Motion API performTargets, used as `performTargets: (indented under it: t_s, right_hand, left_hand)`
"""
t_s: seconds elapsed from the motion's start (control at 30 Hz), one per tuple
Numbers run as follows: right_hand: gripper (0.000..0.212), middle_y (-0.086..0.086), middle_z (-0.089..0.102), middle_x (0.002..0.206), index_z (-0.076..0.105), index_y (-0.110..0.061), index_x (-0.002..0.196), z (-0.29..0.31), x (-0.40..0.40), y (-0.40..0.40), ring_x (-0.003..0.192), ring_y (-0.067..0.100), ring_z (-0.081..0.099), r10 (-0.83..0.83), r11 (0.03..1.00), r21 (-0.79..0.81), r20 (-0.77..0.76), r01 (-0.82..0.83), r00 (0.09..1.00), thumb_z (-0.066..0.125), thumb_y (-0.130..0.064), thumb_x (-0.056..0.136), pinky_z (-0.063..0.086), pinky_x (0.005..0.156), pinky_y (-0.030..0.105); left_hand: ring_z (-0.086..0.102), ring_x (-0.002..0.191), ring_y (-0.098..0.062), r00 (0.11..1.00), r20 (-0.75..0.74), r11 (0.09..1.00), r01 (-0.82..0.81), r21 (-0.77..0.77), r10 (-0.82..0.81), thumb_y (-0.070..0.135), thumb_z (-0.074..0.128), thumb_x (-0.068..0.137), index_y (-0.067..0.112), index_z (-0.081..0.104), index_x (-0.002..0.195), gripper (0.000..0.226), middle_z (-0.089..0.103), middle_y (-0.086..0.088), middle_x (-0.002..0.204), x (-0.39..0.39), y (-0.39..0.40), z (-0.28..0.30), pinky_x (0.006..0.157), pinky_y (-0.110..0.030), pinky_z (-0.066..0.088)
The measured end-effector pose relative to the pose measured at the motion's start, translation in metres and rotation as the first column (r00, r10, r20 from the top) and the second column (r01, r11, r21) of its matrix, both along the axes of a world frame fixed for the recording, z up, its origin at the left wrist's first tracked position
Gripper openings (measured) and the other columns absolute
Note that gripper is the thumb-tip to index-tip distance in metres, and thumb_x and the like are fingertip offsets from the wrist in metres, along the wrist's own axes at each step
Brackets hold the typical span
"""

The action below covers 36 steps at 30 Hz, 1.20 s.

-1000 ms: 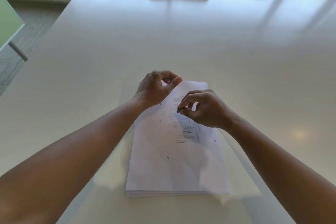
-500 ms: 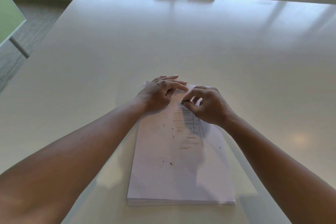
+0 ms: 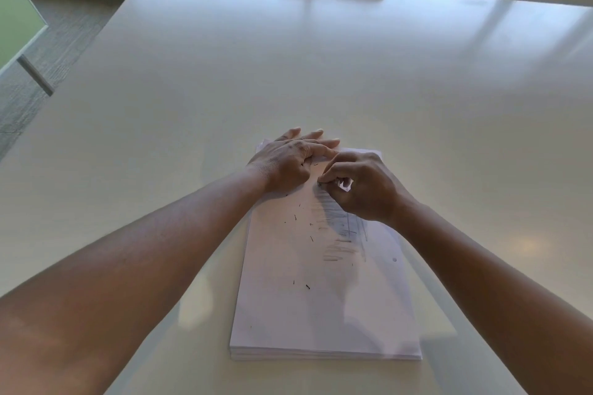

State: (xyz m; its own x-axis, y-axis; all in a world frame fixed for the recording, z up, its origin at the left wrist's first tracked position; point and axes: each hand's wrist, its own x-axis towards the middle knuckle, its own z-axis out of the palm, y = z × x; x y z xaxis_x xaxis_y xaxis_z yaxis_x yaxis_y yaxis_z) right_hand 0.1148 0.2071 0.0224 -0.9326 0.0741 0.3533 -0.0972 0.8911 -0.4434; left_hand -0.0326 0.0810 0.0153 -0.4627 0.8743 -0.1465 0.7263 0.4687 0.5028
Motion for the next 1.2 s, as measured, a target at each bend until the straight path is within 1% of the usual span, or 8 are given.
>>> performTargets:
  t_s: [0.2,0.43,0.5,0.63,0.8,0.93,1.0,1.2]
  right_hand:
    - [0.011,0.003,0.071,0.083,0.08,-0.011,0.084,0.003,-0.009,0.006,0.065,0.013,0.054,-0.118,0.992,-0.039,-0.02,0.117,0.993,0.074,-0.003,0.079,0.055,0.062,0.037]
    - [0.013,-0.001,0.072,0.08,0.08,-0.013,0.082,0.01,0.001,0.004,0.064,0.012,0.058,0.053,0.998,-0.032,0.109,-0.05,0.993,0.078,-0.001,0.076,0.053,0.064,0.026]
    - [0.015,-0.001,0.072,0.081,0.081,-0.014,0.083,0.01,-0.004,0.006,0.062,0.008,0.054,0.023,1.0,-0.01,0.084,-0.022,0.996,0.077,-0.001,0.076,0.051,0.064,0.021]
    - [0.012,0.003,0.073,0.085,0.08,-0.012,0.081,0.004,-0.01,0.004,0.062,0.007,0.052,-0.076,0.997,0.005,-0.008,0.076,0.997,0.075,-0.002,0.077,0.05,0.06,0.025]
    - [0.007,0.002,0.073,0.081,0.08,-0.009,0.081,0.005,0.004,-0.004,0.065,0.013,0.062,0.112,0.993,-0.028,0.05,-0.111,0.992,0.079,-0.004,0.077,0.054,0.065,0.022]
    - [0.008,0.002,0.072,0.084,0.08,-0.011,0.083,0.001,-0.008,0.01,0.062,0.012,0.057,-0.035,0.999,-0.022,-0.014,0.034,0.999,0.077,-0.005,0.078,0.056,0.061,0.035]
    - [0.011,0.001,0.072,0.086,0.08,-0.011,0.084,-0.001,-0.011,0.012,0.062,0.01,0.055,-0.09,0.995,-0.054,-0.036,0.088,0.995,0.076,-0.004,0.078,0.056,0.061,0.035]
    - [0.009,0.0,0.072,0.079,0.08,-0.011,0.081,0.003,-0.001,0.001,0.064,0.012,0.061,0.093,0.995,-0.044,0.051,-0.091,0.994,0.079,-0.004,0.077,0.054,0.063,0.025]
  left_hand:
    - [0.006,0.159,-0.015,1.0,-0.004,1.0,-0.011,-0.006,0.011,0.031,0.036,0.103,0.07,0.035,0.143,0.056,0.016,0.031,0.165,-0.001,0.001,-0.002,0.118,-0.071,0.008]
    - [0.006,0.159,-0.017,1.0,-0.024,1.0,0.006,-0.019,-0.006,0.024,0.037,0.094,0.068,0.036,0.144,0.066,0.017,0.03,0.166,-0.001,0.001,0.0,0.12,-0.07,0.013]
    - [0.006,0.159,-0.017,1.0,-0.028,1.0,0.011,-0.014,-0.011,0.028,0.035,0.094,0.069,0.036,0.143,0.063,0.017,0.03,0.166,-0.001,0.001,0.0,0.12,-0.071,0.012]
    - [0.007,0.159,-0.018,1.0,-0.015,1.0,0.002,-0.021,-0.002,0.029,0.036,0.101,0.067,0.041,0.142,0.056,0.017,0.028,0.167,0.0,0.001,0.002,0.118,-0.071,0.009]
    - [0.008,0.159,-0.017,1.0,-0.027,1.0,0.001,-0.023,-0.002,0.026,0.036,0.1,0.068,0.038,0.143,0.06,0.018,0.029,0.166,0.002,0.0,0.006,0.12,-0.067,0.015]
    - [0.008,0.159,-0.017,1.0,-0.02,1.0,-0.01,-0.022,0.009,0.027,0.035,0.101,0.069,0.039,0.142,0.059,0.018,0.029,0.166,0.002,0.0,0.003,0.119,-0.07,0.012]
    - [0.008,0.159,-0.017,1.0,-0.019,1.0,-0.009,-0.024,0.008,0.029,0.034,0.103,0.068,0.039,0.142,0.056,0.018,0.029,0.166,0.003,0.0,0.003,0.118,-0.068,0.011]
    - [0.009,0.158,-0.017,1.0,-0.019,1.0,-0.012,-0.013,0.012,0.024,0.036,0.097,0.066,0.038,0.144,0.063,0.02,0.029,0.165,0.003,0.0,0.005,0.12,-0.066,0.014]
